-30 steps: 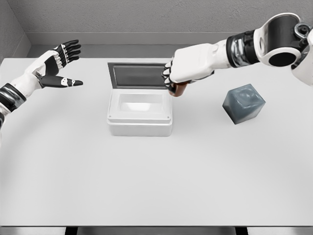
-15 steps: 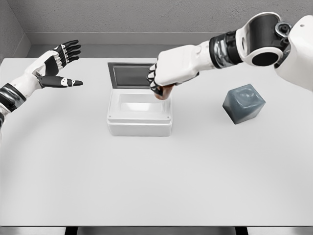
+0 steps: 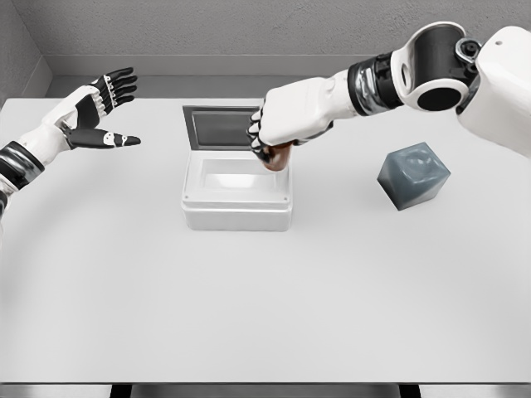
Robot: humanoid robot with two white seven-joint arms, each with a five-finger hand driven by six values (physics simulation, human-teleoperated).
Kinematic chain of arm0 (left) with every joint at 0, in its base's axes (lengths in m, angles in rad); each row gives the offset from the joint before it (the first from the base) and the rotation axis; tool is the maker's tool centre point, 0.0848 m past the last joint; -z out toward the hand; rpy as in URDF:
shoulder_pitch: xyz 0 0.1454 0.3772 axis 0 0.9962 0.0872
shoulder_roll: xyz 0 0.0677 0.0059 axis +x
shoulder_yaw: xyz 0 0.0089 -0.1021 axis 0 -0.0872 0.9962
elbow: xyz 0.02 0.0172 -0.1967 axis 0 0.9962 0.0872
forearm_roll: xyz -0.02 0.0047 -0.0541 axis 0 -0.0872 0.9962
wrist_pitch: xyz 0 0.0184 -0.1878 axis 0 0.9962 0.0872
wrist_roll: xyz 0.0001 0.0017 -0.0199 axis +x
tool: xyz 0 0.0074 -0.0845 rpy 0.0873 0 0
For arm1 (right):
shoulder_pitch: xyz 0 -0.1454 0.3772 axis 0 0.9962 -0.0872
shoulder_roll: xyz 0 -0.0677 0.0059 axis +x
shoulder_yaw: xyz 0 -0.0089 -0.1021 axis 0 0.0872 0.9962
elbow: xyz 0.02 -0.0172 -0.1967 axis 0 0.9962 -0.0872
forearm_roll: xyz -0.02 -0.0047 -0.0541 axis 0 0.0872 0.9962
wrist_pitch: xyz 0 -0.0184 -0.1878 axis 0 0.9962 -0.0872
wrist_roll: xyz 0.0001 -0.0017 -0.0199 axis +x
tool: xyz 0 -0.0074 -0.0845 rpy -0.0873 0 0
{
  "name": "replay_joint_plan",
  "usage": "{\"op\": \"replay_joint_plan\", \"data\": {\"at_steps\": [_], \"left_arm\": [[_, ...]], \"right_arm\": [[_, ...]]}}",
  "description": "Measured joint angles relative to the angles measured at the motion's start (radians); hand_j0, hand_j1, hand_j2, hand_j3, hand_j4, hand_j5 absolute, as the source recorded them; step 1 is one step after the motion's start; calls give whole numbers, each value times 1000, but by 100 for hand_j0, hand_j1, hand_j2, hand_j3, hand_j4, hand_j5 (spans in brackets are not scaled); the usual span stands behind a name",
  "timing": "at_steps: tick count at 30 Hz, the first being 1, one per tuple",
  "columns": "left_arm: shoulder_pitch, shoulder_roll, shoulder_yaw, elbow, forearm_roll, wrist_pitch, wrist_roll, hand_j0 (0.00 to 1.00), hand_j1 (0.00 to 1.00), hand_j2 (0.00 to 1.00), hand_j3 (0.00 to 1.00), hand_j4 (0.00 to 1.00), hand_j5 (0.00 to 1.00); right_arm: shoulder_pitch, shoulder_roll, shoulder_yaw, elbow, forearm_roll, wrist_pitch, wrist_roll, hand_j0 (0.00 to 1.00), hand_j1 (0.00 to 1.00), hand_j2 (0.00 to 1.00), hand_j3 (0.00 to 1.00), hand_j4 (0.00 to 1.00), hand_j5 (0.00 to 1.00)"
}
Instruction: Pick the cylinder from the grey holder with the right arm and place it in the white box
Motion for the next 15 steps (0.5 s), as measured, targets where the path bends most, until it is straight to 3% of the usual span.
{"op": "replay_joint_plan", "data": {"at_steps": [12, 15], "left_arm": [[-3, -7, -1, -2, 0, 0, 0, 100, 100, 100, 100, 100, 100], [-5, -22, -16, -9, -1, 0, 0, 100, 100, 100, 100, 100, 100]], "right_arm": [[0, 1, -11, -4, -5, 0, 0, 100, 100, 100, 100, 100, 100], [14, -104, -37, -90, -44, 0, 0, 100, 100, 100, 100, 100, 100]]}}
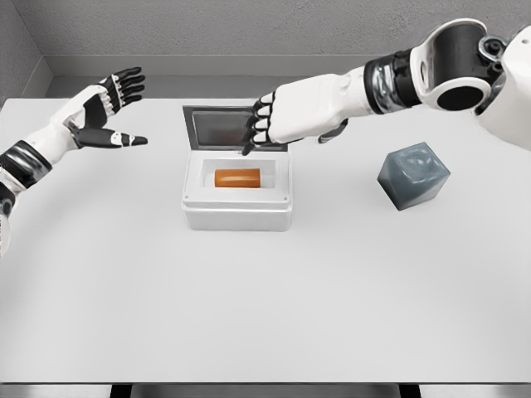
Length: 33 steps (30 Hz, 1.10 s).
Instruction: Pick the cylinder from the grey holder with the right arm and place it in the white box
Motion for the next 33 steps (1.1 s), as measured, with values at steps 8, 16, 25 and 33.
{"op": "replay_joint_plan", "data": {"at_steps": [8, 16, 25, 33], "left_arm": [[-23, -41, -59, -6, -1, 0, 0, 100, 100, 100, 100, 100, 100], [-32, -67, -84, -14, -2, 0, 0, 100, 100, 100, 100, 100, 100], [20, -62, -84, -98, -1, -2, 0, 100, 100, 100, 100, 100, 100], [38, -32, -76, -176, 2, -2, 0, 100, 100, 100, 100, 100, 100]], "right_arm": [[464, -398, -417, -215, -278, -2, 0, 100, 100, 100, 100, 100, 100], [1004, -403, -841, -233, -592, 1, 0, 100, 100, 100, 100, 100, 100], [1253, -146, -1168, -225, -578, 0, 0, 100, 100, 100, 100, 100, 100], [1281, -112, -1193, -224, -575, 0, 0, 100, 100, 100, 100, 100, 100]]}}
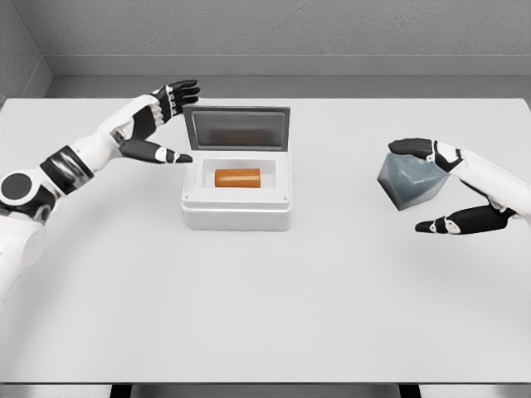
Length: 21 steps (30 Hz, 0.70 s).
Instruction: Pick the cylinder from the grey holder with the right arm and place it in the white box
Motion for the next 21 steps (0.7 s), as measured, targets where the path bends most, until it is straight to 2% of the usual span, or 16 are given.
{"op": "replay_joint_plan", "data": {"at_steps": [4, 9, 12, 17, 21], "left_arm": [[18, 10, 2, -10, -1, 0, 0, 100, 100, 100, 100, 100, 100], [64, 36, 14, -57, -1, 0, 0, 100, 100, 100, 100, 100, 100], [72, 50, 24, -81, -1, 0, 0, 100, 100, 100, 100, 100, 100], [141, 79, 56, -145, 0, 0, 0, 100, 100, 100, 100, 100, 100], [146, 105, 88, -176, 1, -7, 0, 100, 100, 100, 100, 100, 100]], "right_arm": [[0, 2, -1, 0, 0, 0, 0, 100, 100, 100, 100, 100, 100], [2, 2, -2, 0, 1, 0, 0, 100, 100, 100, 100, 100, 100], [2, 3, -2, 0, 1, 0, 0, 100, 100, 100, 100, 100, 100], [2, 3, -1, -2, 1, 0, 0, 100, 100, 100, 100, 100, 100], [2, 3, -1, -1, 1, 0, 0, 100, 100, 100, 100, 100, 100]]}}
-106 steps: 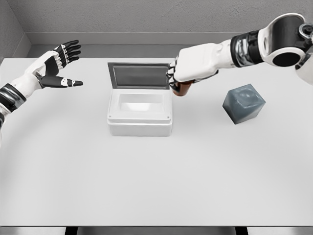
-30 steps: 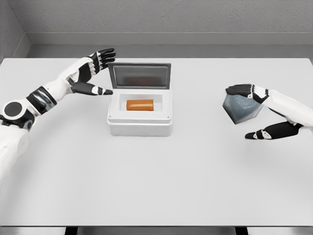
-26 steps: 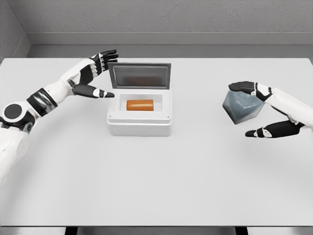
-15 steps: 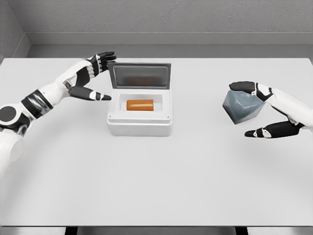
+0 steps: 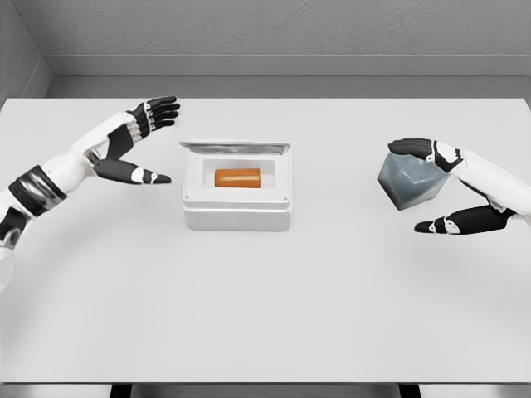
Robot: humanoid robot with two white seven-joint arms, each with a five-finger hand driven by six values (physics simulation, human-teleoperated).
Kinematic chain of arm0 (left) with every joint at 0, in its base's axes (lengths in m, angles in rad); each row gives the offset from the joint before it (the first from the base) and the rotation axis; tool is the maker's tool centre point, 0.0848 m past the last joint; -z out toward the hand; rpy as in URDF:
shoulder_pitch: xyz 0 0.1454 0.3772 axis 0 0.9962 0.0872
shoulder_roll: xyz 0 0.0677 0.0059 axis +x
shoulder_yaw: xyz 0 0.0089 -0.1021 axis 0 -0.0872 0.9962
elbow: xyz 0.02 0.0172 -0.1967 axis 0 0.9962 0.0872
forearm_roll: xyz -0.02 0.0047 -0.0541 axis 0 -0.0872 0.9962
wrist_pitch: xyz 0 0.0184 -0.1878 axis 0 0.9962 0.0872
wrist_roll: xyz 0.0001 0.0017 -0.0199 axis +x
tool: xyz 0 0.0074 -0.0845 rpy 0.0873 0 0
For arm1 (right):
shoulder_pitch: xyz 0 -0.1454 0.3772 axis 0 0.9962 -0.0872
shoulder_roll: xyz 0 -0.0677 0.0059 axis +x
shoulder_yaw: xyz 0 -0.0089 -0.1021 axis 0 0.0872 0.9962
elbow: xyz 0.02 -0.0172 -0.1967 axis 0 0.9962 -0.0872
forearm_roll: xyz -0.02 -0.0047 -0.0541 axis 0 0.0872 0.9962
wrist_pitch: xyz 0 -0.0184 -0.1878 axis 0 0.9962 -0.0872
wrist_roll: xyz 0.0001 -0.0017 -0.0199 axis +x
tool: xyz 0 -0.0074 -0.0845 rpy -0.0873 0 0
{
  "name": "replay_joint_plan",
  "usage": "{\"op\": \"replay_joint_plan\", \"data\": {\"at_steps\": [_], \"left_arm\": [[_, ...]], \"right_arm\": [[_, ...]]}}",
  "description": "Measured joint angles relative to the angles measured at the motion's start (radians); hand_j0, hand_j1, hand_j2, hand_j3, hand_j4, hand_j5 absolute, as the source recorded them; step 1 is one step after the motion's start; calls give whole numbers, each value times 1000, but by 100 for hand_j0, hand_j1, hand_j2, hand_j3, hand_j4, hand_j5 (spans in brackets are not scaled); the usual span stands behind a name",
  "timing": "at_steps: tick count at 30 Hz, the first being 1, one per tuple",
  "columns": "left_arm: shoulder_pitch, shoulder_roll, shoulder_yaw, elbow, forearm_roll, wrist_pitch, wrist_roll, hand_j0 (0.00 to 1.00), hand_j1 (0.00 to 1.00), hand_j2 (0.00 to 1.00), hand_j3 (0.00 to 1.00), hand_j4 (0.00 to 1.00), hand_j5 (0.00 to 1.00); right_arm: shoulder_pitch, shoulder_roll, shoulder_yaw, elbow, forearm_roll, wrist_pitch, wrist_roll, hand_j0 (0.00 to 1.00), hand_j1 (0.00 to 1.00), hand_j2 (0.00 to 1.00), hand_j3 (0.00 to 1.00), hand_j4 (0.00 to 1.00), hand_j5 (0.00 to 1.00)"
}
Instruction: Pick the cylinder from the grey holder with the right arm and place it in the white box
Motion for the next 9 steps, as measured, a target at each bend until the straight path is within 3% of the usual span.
{"op": "replay_joint_plan", "data": {"at_steps": [4, 9], "left_arm": [[17, 51, 55, 7, 0, -3, 0, 100, 100, 100, 100, 100, 100], [31, 105, 119, 79, 0, -5, 0, 100, 100, 100, 100, 100, 100]], "right_arm": [[0, 0, 0, 1, 0, 0, 0, 100, 100, 100, 100, 100, 100], [0, 0, 0, 1, 0, 0, 0, 100, 100, 100, 100, 100, 100]]}}
